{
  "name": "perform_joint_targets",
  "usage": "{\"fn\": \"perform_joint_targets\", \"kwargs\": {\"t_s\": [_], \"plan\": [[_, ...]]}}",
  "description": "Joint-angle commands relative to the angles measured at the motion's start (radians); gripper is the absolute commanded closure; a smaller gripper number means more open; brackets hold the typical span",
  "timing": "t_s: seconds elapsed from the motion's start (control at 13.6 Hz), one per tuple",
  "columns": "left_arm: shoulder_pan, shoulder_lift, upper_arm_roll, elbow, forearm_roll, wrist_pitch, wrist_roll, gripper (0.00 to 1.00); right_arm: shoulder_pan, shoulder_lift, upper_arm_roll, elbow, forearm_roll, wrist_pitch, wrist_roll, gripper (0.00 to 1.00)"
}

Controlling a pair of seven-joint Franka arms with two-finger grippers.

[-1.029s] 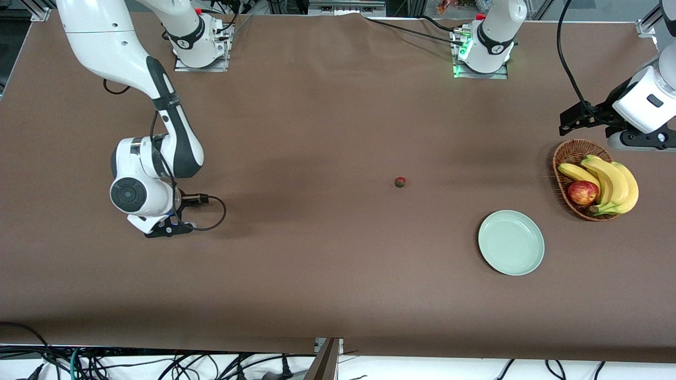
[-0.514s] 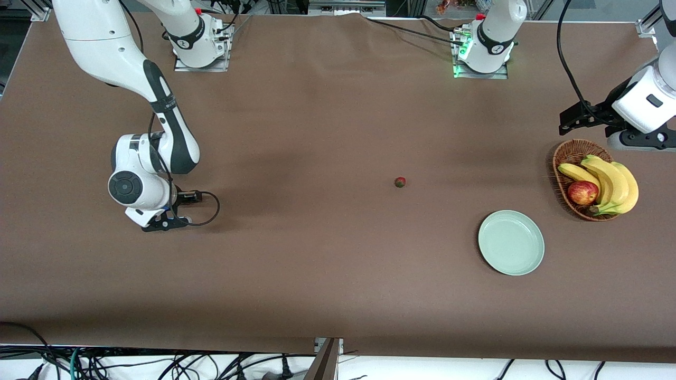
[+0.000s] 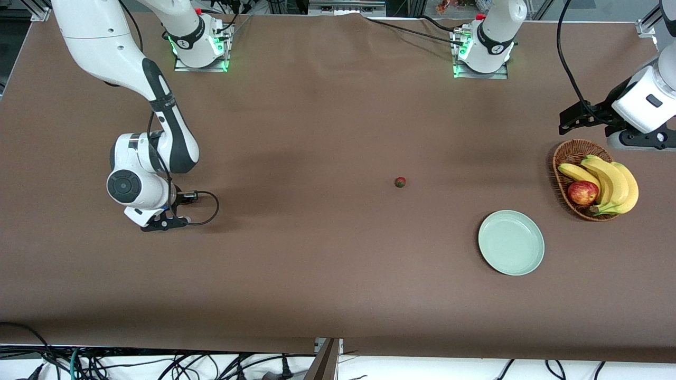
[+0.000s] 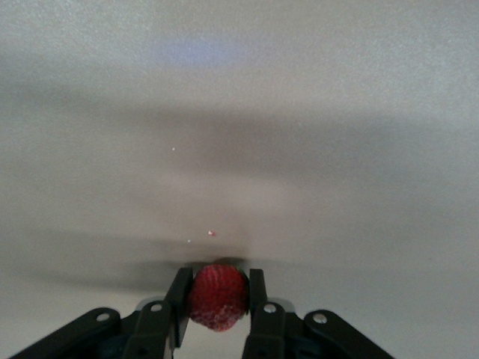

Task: Collect all strawberries into plate
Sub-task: 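Carry the second strawberry beside the first and open the right gripper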

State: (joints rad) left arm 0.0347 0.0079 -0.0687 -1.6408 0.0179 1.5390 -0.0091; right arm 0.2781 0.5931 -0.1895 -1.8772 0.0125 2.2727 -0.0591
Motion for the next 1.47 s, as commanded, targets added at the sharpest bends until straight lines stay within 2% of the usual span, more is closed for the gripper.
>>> {"fn": "perform_joint_targets", "kwargs": {"t_s": [0.0, 0.22, 0.37, 0.51, 0.66, 0.81, 0.96, 1.1, 1.25, 1.32, 1.4], "plan": [[0.002, 0.000, 0.001, 0.010, -0.026, -0.014, 0.000, 0.00, -0.005, -0.035, 0.012, -0.017, 0.012, 0.025, -0.007, 0.98], [0.002, 0.000, 0.001, 0.010, -0.026, -0.013, 0.000, 0.00, 0.001, -0.029, 0.097, 0.068, 0.012, 0.021, 0.098, 0.98], [0.002, 0.000, 0.000, 0.012, -0.026, -0.014, -0.002, 0.00, 0.042, 0.013, 0.177, 0.142, 0.011, 0.022, 0.323, 0.98], [0.002, 0.000, 0.001, 0.012, -0.026, -0.014, -0.002, 0.00, 0.126, 0.082, 0.226, 0.241, -0.002, 0.024, 0.575, 0.97], [0.002, 0.000, 0.001, 0.012, -0.026, -0.014, 0.000, 0.00, 0.214, 0.180, 0.258, 0.401, 0.001, 0.027, 0.790, 0.96], [0.001, 0.000, 0.001, 0.012, -0.026, -0.014, -0.003, 0.00, 0.304, 0.281, 0.272, 0.554, 0.000, 0.066, 0.948, 0.96], [-0.001, 0.000, 0.001, 0.012, -0.026, -0.014, -0.002, 0.00, 0.399, 0.385, 0.272, 0.680, -0.003, 0.190, 1.073, 0.96], [-0.001, 0.000, 0.000, 0.012, -0.026, -0.014, -0.002, 0.00, 0.462, 0.464, 0.271, 0.762, -0.005, 0.293, 1.128, 0.96], [0.002, 0.000, 0.001, 0.012, -0.026, -0.014, 0.003, 0.00, 0.515, 0.514, 0.268, 0.797, -0.006, 0.411, 1.166, 0.96], [0.002, 0.000, 0.001, 0.012, -0.026, -0.014, 0.004, 0.00, 0.538, 0.533, 0.262, 0.799, -0.008, 0.460, 1.195, 0.91], [0.002, 0.000, 0.001, 0.012, -0.026, -0.014, 0.003, 0.00, 0.549, 0.536, 0.262, 0.799, -0.008, 0.467, 1.203, 0.56]]}}
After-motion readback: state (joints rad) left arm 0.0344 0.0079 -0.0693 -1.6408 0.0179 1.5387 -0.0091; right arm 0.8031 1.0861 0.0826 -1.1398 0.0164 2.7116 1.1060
